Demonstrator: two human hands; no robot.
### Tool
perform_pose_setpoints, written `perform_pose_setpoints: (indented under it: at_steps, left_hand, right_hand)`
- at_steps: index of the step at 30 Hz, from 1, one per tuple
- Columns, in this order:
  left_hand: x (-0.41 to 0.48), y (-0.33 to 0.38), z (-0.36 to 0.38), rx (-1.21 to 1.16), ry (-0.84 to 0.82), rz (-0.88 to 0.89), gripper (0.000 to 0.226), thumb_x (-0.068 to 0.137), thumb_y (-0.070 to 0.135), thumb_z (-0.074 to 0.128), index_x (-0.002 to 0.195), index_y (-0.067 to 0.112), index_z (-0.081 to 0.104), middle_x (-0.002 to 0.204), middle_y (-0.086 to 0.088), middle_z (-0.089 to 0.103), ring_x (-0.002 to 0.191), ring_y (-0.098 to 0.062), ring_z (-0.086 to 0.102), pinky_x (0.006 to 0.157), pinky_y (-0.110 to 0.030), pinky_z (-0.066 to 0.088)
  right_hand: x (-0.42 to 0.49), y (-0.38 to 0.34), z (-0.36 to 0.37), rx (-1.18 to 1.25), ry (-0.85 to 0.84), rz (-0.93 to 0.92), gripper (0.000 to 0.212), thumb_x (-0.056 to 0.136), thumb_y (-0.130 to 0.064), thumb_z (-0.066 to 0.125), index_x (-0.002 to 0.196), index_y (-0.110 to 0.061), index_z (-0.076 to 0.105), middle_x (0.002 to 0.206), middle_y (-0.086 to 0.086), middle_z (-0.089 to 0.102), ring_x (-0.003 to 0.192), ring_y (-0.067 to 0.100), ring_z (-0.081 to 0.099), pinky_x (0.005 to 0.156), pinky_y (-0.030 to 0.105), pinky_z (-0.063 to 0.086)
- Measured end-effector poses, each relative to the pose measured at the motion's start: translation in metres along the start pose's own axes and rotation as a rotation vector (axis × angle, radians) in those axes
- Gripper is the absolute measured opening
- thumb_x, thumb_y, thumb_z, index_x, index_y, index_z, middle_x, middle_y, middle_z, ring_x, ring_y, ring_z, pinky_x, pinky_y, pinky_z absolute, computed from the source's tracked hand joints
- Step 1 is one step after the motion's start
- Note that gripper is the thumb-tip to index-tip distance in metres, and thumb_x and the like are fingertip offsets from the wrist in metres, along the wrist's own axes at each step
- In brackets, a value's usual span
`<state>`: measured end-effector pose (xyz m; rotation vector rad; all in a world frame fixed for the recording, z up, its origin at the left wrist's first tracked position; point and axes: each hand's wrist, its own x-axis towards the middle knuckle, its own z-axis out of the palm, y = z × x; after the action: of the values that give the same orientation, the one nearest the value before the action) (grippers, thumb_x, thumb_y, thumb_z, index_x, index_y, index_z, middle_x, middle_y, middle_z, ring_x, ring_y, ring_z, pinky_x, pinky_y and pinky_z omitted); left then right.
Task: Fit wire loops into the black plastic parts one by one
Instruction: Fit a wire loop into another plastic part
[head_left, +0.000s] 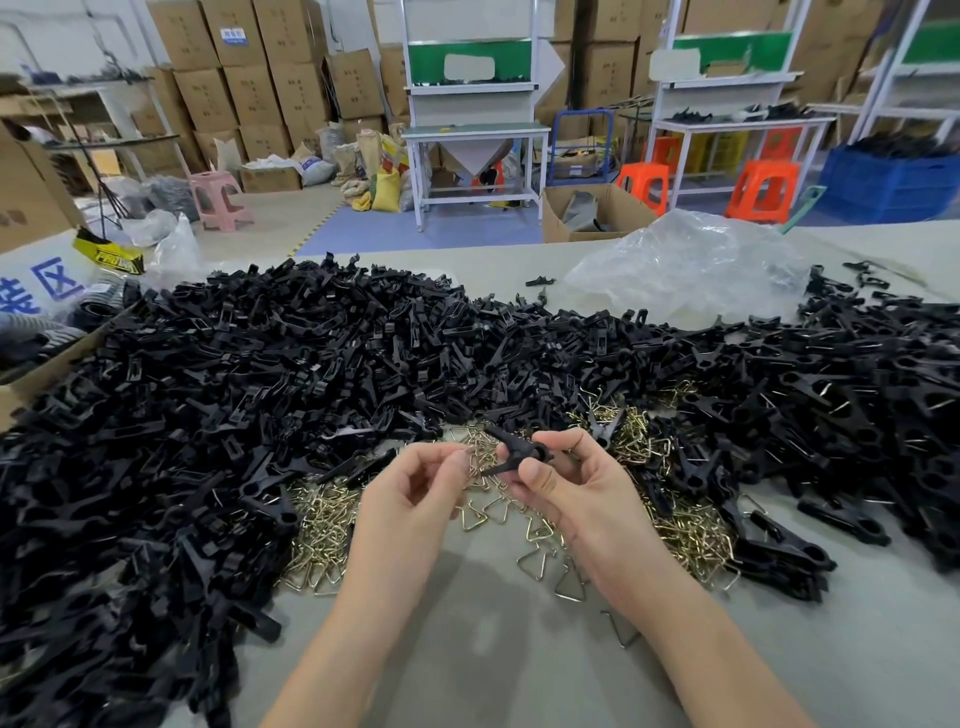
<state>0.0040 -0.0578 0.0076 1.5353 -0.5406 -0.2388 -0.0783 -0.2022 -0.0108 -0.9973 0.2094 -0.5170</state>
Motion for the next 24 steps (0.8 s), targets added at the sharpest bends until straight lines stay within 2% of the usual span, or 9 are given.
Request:
perform_pose_setpoints:
  at_steps: [3,5,7,9,11,13,17,19,24]
  left_hand:
    - [0.002,0.001,-0.001,-0.139,0.003,-0.107,0.014,0.097,0.017,0.062,0.088,0.012,0.070,0.077,0.000,0.072,0.072,-0.009,0.065,0.070,-0.024,0.051]
    - [0.003,0.002,-0.001,-0.205,-0.022,-0.149,0.019,0.097,0.017,0.063,0.080,0.019,0.071,0.084,-0.004,0.074,0.079,-0.012,0.067,0.074,-0.029,0.050]
    - [0.002,0.004,-0.001,-0.254,-0.064,-0.189,0.020,0.091,0.022,0.070,0.072,0.026,0.073,0.089,-0.002,0.074,0.082,-0.011,0.066,0.075,-0.029,0.050]
    - [0.001,0.007,0.001,-0.338,-0.107,-0.230,0.009,0.078,0.028,0.077,0.070,0.027,0.074,0.093,-0.001,0.075,0.079,-0.010,0.064,0.069,-0.025,0.050]
    - [-0.002,0.008,0.005,-0.388,-0.131,-0.255,0.008,0.075,0.032,0.072,0.071,0.025,0.074,0.094,-0.004,0.074,0.075,-0.009,0.063,0.067,-0.025,0.049]
    - [-0.003,0.007,0.008,-0.380,-0.132,-0.262,0.012,0.081,0.029,0.070,0.070,0.025,0.073,0.088,-0.008,0.070,0.072,-0.010,0.061,0.070,-0.029,0.045]
    - [-0.005,0.005,0.009,-0.367,-0.124,-0.263,0.028,0.095,0.019,0.063,0.069,0.026,0.071,0.088,-0.010,0.068,0.070,-0.010,0.062,0.072,-0.031,0.044]
    - [-0.005,0.006,0.009,-0.358,-0.134,-0.262,0.028,0.095,0.020,0.063,0.069,0.028,0.071,0.090,-0.010,0.070,0.071,-0.010,0.062,0.072,-0.030,0.044]
    - [-0.006,0.005,0.007,-0.352,-0.182,-0.297,0.028,0.096,0.020,0.062,0.070,0.028,0.070,0.089,-0.006,0.073,0.072,-0.012,0.062,0.069,-0.028,0.044]
  right_hand:
    - [-0.001,0.000,0.003,-0.072,-0.027,-0.022,0.035,0.060,-0.034,0.093,0.089,-0.031,0.074,0.107,0.013,0.077,0.096,0.025,0.076,0.081,0.024,0.058]
    - [-0.002,0.000,0.003,-0.089,-0.042,-0.031,0.037,0.058,-0.039,0.096,0.087,-0.034,0.074,0.109,0.013,0.077,0.097,0.025,0.075,0.081,0.024,0.058]
    - [-0.003,-0.002,0.003,-0.093,-0.040,-0.030,0.035,0.060,-0.037,0.095,0.087,-0.033,0.073,0.110,0.013,0.076,0.098,0.025,0.075,0.082,0.024,0.058]
    - [-0.005,-0.003,0.004,-0.116,-0.035,-0.024,0.028,0.066,-0.030,0.091,0.086,-0.035,0.073,0.110,0.012,0.077,0.098,0.025,0.075,0.081,0.024,0.058]
    - [-0.005,-0.002,0.005,-0.152,-0.043,-0.018,0.024,0.074,-0.021,0.086,0.087,-0.037,0.073,0.109,0.011,0.077,0.099,0.024,0.075,0.081,0.023,0.057]
    - [-0.006,-0.002,0.006,-0.163,-0.044,-0.014,0.024,0.076,-0.020,0.085,0.087,-0.038,0.073,0.108,0.011,0.077,0.100,0.024,0.075,0.081,0.023,0.057]
    - [-0.006,-0.004,0.005,-0.163,-0.056,-0.012,0.026,0.068,-0.030,0.088,0.086,-0.038,0.072,0.107,0.011,0.077,0.100,0.022,0.075,0.082,0.023,0.057]
    - [-0.006,-0.004,0.005,-0.183,-0.067,-0.009,0.028,0.068,-0.030,0.088,0.088,-0.036,0.070,0.107,0.010,0.078,0.099,0.021,0.075,0.083,0.023,0.057]
    - [-0.006,-0.004,0.003,-0.275,-0.045,-0.024,0.040,0.070,-0.022,0.083,0.101,-0.013,0.060,0.098,0.007,0.079,0.086,0.013,0.074,0.078,0.020,0.055]
